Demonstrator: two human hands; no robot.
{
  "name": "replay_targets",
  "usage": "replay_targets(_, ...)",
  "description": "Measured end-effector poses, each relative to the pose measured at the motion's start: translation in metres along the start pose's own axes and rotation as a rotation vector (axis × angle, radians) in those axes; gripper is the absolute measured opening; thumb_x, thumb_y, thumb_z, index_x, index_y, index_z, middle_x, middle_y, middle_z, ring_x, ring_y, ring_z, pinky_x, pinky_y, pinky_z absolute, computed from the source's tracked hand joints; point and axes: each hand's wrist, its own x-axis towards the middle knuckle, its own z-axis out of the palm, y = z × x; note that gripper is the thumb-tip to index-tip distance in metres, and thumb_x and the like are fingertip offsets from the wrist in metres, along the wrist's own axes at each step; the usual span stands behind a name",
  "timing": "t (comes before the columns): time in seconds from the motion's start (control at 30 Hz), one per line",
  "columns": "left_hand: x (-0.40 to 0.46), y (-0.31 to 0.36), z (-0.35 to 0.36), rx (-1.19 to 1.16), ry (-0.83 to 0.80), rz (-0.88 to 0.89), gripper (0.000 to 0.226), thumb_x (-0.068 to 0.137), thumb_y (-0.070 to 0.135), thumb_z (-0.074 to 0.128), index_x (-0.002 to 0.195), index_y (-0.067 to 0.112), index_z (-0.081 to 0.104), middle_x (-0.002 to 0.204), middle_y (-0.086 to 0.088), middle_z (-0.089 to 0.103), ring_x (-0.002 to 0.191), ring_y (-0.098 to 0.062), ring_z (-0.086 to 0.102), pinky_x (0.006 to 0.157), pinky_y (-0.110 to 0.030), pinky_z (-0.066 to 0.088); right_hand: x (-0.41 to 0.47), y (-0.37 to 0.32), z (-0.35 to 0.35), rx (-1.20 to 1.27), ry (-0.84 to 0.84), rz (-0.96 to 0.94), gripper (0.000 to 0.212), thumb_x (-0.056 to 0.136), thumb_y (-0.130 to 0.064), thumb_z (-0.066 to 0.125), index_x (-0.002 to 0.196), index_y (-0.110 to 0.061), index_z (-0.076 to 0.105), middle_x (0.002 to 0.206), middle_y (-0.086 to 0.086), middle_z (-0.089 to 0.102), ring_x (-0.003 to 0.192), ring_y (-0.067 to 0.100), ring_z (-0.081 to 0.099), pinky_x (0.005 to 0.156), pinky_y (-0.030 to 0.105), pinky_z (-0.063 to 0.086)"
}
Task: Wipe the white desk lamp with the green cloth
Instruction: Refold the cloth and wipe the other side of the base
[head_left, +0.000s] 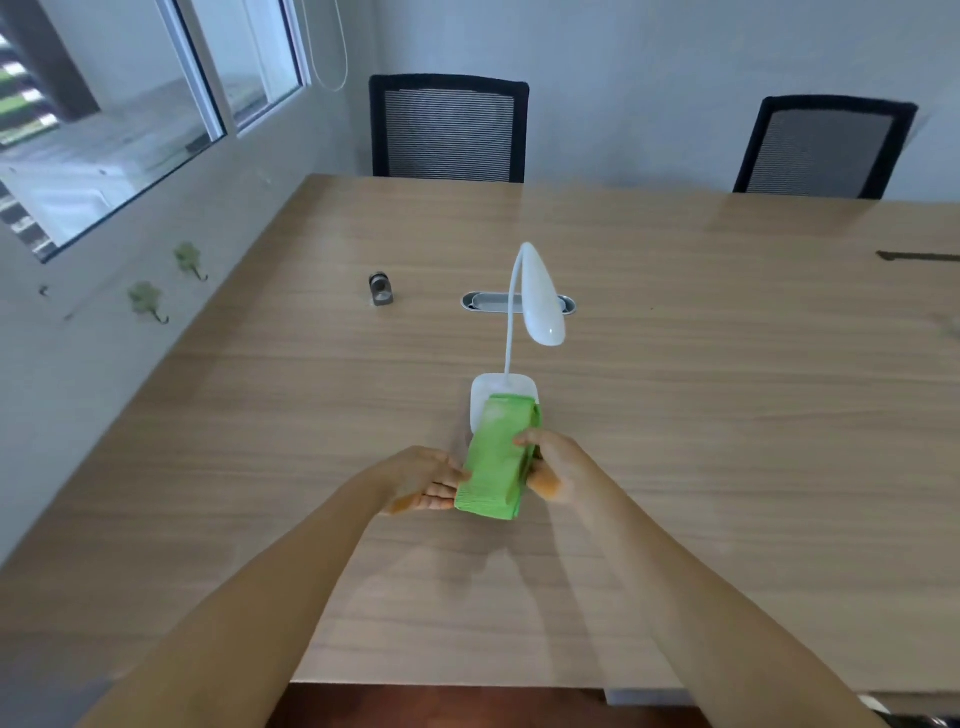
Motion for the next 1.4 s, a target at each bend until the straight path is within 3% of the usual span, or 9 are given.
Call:
replay_targets(0.33,-0.006,0.017,-0.026,0.176,0.322,0.027,0.013,0.084,0.009,0.055,0.072,0.013,0.057,0.070,-0.004,0.056,0.061,-0.013,0.054,0.056,-0.021,0.047,0.007,-0.010,0.004,-0.125,-0.005,0.040,0.018,0.083,0.011,0.053,0.099,0.002,0.054,0.085,0.016,0.063,0.077,0.024,0.062,0.081,0.039,0.053)
replay_targets(0.43,0.000,0.014,-0.025,-0.012,0.450,0.116,0.019,0.085,0.011,0.062,0.068,0.011,0.055,0.069,-0.008,0.058,0.059,-0.015,0.056,0.052,-0.023,0.049,0.010,-0.004,0.010,0.035,0.020,0.055,0.013,0.084,0.014,0.050,0.090,0.003,0.053,0.084,0.019,0.061,0.075,0.027,0.061,0.067,0.037,0.060)
replay_targets(0.6,0.003,0.001,-0.029,-0.534,0.250,-0.009,0.016,0.081,0.021,0.069,0.095,0.012,0.065,0.088,-0.005,0.070,0.082,-0.021,0.066,0.071,-0.032,0.058,0.016,0.004,0.018,0.215,0.020,0.081,0.013,0.085,0.015,0.047,0.087,0.002,0.051,0.086,0.020,0.058,0.077,0.029,0.059,0.087,0.045,0.048)
replay_targets(0.73,0.001,-0.004,-0.041,-0.341,0.204,-0.072,0.026,0.075,0.017,0.073,0.098,0.013,0.061,0.080,-0.001,0.068,0.074,-0.013,0.062,0.053,-0.019,0.052,0.018,0.004,0.019,0.121,-0.002,0.073,0.018,0.086,0.013,0.048,0.093,-0.002,0.054,0.086,0.015,0.062,0.078,0.024,0.061,0.087,0.040,0.048)
replay_targets(0.87,-0.003,0.005,-0.054,-0.015,0.042,-0.141,0.060,0.044,0.033,0.091,0.095,0.013,0.068,0.083,-0.001,0.070,0.079,-0.013,0.059,0.068,-0.022,0.050,0.020,0.000,0.023,-0.085,-0.065,0.022,0.025,0.086,0.011,0.049,0.092,-0.009,0.063,0.089,0.009,0.065,0.083,0.019,0.063,0.091,0.037,0.048)
replay_targets(0.93,-0.001,0.013,-0.055,0.089,0.056,-0.141,0.056,0.061,0.029,0.084,0.109,0.009,0.065,0.096,-0.005,0.069,0.088,-0.017,0.061,0.083,-0.028,0.049,0.024,0.000,0.026,-0.187,-0.064,-0.047,0.028,0.085,0.008,0.052,0.103,-0.007,0.066,0.099,0.011,0.066,0.093,0.023,0.063,0.093,0.037,0.050)
replay_targets(1.1,0.005,0.040,-0.055,0.030,0.253,0.103,0.037,0.083,0.008,0.065,0.118,0.000,0.059,0.093,-0.009,0.068,0.079,-0.020,0.064,0.065,-0.026,0.054,0.037,-0.002,0.004,-0.966,0.284,-0.597,0.040,0.086,-0.011,0.054,0.126,-0.008,0.054,0.126,0.013,0.057,0.114,0.027,0.056,0.101,0.039,0.046)
replay_targets(1.27,0.017,0.053,-0.043,0.769,0.615,0.381,0.030,0.088,0.014,0.050,0.117,0.009,0.061,0.097,-0.013,0.060,0.094,-0.031,0.061,0.075,-0.030,0.044,0.040,0.005,-0.026,-1.630,0.093,-0.727,0.063,0.086,-0.006,0.048,0.145,-0.008,0.024,0.156,0.010,0.021,0.143,0.026,0.023,0.116,0.038,0.028)
replay_targets(1.4,0.047,0.045,-0.009,1.087,0.714,0.417,0.055,0.093,0.025,0.046,0.142,0.004,0.031,0.146,-0.019,0.033,0.124,-0.037,0.040,0.106,-0.035,0.029,0.045,0.011,-0.032,-1.726,0.027,-0.711,0.064,0.086,-0.010,0.045,0.145,-0.010,0.021,0.158,0.009,0.014,0.145,0.027,0.019,0.116,0.042,0.026)
